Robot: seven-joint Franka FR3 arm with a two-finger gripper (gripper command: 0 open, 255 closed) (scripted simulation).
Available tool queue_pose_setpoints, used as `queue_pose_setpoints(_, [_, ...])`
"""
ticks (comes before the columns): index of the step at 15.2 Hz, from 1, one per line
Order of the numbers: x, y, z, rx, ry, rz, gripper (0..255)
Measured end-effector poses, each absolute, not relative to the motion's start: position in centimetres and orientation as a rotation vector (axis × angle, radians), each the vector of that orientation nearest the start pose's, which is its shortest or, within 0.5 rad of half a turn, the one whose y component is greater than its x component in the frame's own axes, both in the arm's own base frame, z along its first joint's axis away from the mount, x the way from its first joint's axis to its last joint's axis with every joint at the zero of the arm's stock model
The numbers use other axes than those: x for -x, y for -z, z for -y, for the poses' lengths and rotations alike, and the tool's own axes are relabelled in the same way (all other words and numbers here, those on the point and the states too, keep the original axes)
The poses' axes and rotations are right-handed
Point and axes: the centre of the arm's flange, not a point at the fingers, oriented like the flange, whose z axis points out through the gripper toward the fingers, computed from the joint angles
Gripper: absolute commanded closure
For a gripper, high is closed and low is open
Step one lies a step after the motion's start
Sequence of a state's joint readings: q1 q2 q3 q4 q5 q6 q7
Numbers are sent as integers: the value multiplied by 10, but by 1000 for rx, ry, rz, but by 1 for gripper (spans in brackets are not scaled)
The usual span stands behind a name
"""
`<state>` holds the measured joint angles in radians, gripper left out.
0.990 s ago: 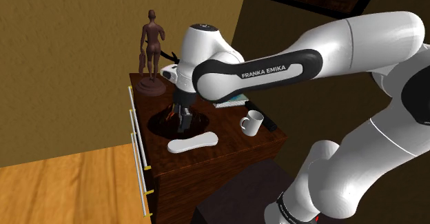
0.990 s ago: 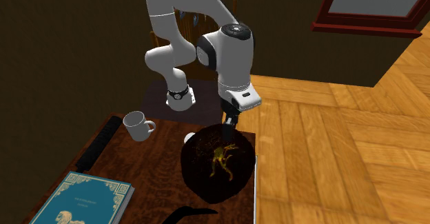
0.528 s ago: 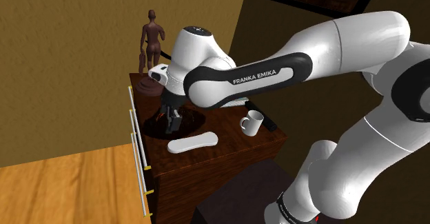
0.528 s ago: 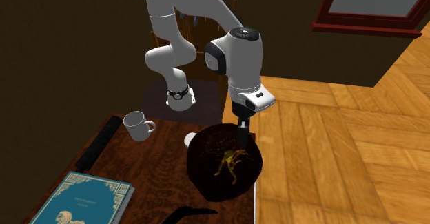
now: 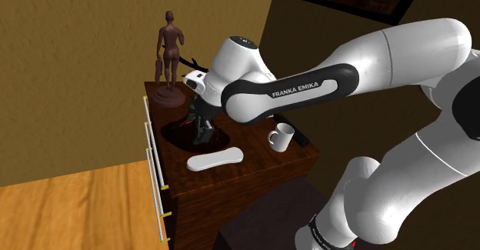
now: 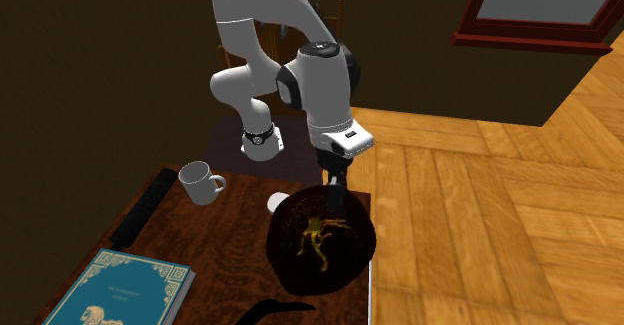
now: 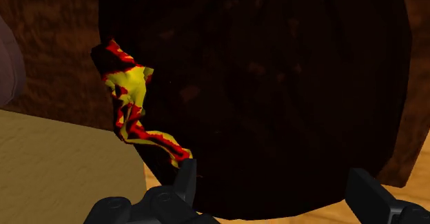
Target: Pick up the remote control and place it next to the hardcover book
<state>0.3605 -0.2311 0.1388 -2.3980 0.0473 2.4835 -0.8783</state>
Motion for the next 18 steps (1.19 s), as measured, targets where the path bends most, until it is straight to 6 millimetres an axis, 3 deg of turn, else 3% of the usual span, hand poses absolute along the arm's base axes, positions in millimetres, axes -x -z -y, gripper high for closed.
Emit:
queue_pose_setpoints(2, [-436, -436, -216, 2479, 528, 1973, 0])
queue_pose_setpoints(4, [-436, -437, -217, 2477, 534, 1974, 0])
queue_pose_setpoints(12, [-439, -404, -276, 2017, 360, 2490, 0])
queue_pose_setpoints(18, [-440, -379, -295, 1945, 341, 2550, 0])
